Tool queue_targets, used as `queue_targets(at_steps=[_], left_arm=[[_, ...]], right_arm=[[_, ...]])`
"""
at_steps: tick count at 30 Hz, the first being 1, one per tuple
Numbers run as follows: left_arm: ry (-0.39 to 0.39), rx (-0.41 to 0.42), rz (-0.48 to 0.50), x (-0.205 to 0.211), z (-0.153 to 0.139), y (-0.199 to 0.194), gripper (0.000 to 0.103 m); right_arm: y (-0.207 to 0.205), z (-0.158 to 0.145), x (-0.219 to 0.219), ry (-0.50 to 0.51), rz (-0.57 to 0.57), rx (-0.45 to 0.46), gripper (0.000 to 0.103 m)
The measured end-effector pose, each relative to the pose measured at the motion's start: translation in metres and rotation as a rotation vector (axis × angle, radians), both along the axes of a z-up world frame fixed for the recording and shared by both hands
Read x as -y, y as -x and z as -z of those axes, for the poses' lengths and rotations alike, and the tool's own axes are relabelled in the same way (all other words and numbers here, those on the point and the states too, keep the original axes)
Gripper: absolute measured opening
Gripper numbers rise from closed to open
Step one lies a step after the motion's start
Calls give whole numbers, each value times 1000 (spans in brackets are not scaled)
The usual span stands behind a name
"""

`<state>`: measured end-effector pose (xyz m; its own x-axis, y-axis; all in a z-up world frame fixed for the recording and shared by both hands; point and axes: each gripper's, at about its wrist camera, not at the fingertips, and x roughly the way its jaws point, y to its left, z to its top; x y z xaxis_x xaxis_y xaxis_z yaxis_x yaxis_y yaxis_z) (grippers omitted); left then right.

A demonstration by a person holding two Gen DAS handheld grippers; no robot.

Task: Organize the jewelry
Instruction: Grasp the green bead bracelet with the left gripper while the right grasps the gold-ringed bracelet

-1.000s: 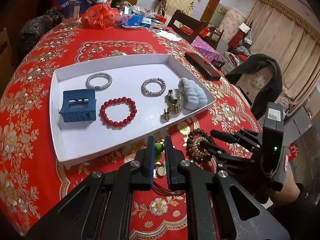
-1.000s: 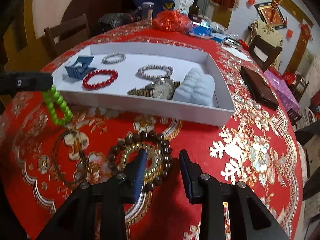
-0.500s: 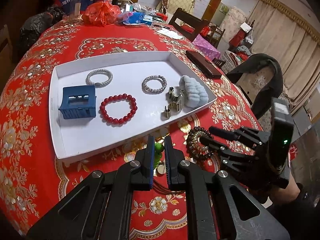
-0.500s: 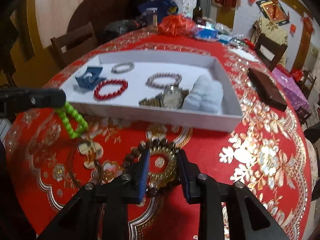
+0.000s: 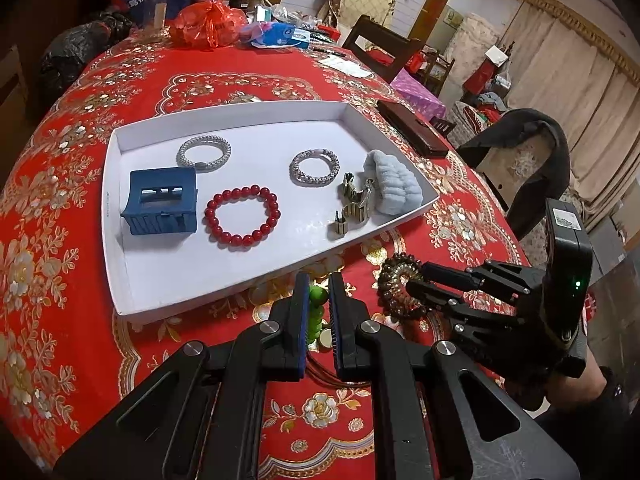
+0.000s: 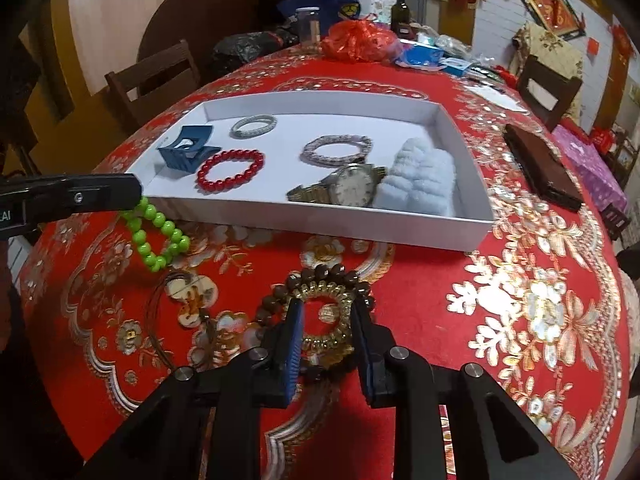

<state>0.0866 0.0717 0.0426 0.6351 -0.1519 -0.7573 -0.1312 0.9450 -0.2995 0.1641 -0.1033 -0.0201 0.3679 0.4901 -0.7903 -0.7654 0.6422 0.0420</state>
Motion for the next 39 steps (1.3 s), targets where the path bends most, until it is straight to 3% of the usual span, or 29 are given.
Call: queue_targets(at_steps=[5,9,10,11,14,22,39], left_arm=[[0,-2,0,1,1,0,8],[0,-5,0,1,1,-1,8],[-1,-5,1,1,2,-1,8],[-3,-6,2,1,2,-1,8],[-2,-5,2,1,3,-1,8],[1,4,1,-2,0,-1,8],[-22,16,14,9,-8,0,8]], right_arm=[[-3,7,-2,26,4,-26,23],[2,8,-8,65,-12,17,22],[3,8,-8,65,-20,19,18],[6,8,-10,76,-27,38,8],[14,6,-15,114,-31,99,8],[9,-29,5,-25,20,98,8],[2,-55,21,-118,156,116,8]])
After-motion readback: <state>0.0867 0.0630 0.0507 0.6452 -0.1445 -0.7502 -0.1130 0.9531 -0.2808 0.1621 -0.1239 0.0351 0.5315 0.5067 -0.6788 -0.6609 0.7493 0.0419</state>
